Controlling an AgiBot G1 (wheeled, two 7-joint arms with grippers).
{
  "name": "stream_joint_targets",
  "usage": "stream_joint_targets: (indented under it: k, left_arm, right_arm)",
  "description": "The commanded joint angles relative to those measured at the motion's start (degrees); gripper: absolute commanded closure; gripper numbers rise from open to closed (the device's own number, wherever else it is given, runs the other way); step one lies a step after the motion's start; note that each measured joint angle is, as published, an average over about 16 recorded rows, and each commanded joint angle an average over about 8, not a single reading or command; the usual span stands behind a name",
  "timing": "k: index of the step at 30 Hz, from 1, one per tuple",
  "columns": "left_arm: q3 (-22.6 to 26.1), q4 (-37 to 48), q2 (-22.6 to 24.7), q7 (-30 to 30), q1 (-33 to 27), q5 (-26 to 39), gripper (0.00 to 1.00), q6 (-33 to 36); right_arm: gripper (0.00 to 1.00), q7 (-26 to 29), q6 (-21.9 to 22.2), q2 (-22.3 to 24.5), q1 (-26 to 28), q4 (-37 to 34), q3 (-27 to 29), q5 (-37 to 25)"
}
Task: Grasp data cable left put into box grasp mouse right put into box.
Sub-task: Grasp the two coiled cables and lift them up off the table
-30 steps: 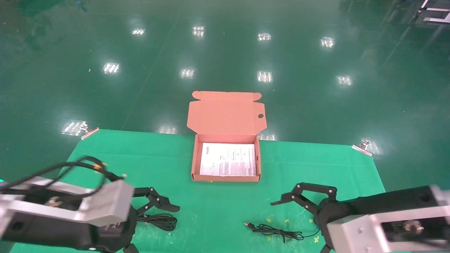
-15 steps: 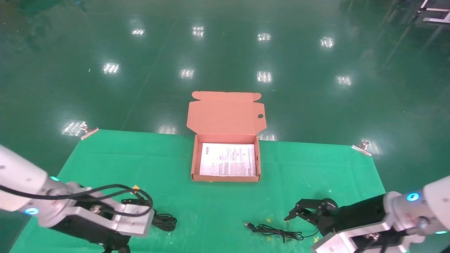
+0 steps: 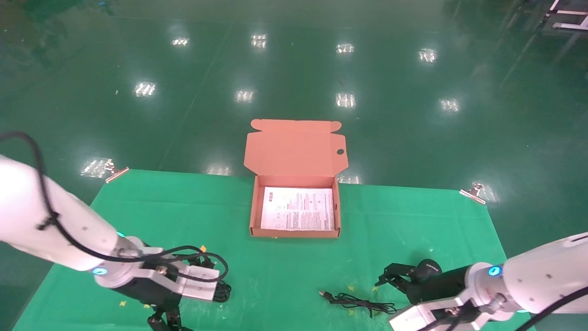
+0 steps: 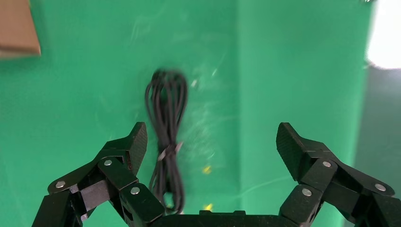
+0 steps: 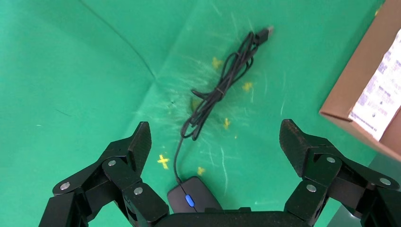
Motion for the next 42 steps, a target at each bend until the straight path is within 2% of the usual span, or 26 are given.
stream_joint_targets:
  k: [1, 8, 14, 29, 30, 37, 38, 42]
  left_arm:
    - [0.79, 0.92, 0.92, -0.50, 0.65, 2.03, 0.00, -1.31]
    - [1.35, 9.42, 4.25, -1.84, 1.77, 4.86, 0.00, -5.76]
    - [0.88, 18.95, 7.04, -1.96, 1.68, 5.26, 0.00, -9.31]
    - [0.11, 36.65, 12.68, 2.63, 0.36, 5.58, 0.00, -17.32]
    - [0.07, 37.46, 12.95, 2.94, 0.28, 5.59, 0.06, -17.79]
    - [-0.06, 41.68, 14.18, 4.40, 0.01, 5.67, 0.92, -19.84]
    - [-0.06, 42.10, 14.28, 4.47, -0.02, 5.68, 0.98, -19.99]
    - [-0.10, 43.09, 14.57, 4.63, -0.08, 5.70, 1.00, -20.37]
  right_arm:
    - [0.00, 1.13, 0.99, -0.71, -0.48, -0.11, -0.42, -1.62]
    - [0.00, 5.33, 3.89, -3.17, -1.78, -2.64, -1.11, -5.57]
    - [0.00, 8.01, 5.59, -6.25, -2.05, -8.30, -1.12, -6.28]
    - [0.00, 5.55, 8.34, -13.99, -0.19, -25.31, -1.94, -6.77]
    - [0.00, 5.39, 8.64, -14.29, -0.15, -26.08, -2.00, -6.94]
    - [0.86, 4.39, 9.90, -15.52, -0.10, -29.37, -2.07, -7.13]
    - [0.99, 4.25, 9.97, -15.59, -0.09, -29.61, -2.06, -7.07]
    - [1.00, 3.95, 10.16, -15.76, -0.03, -30.21, -2.05, -7.00]
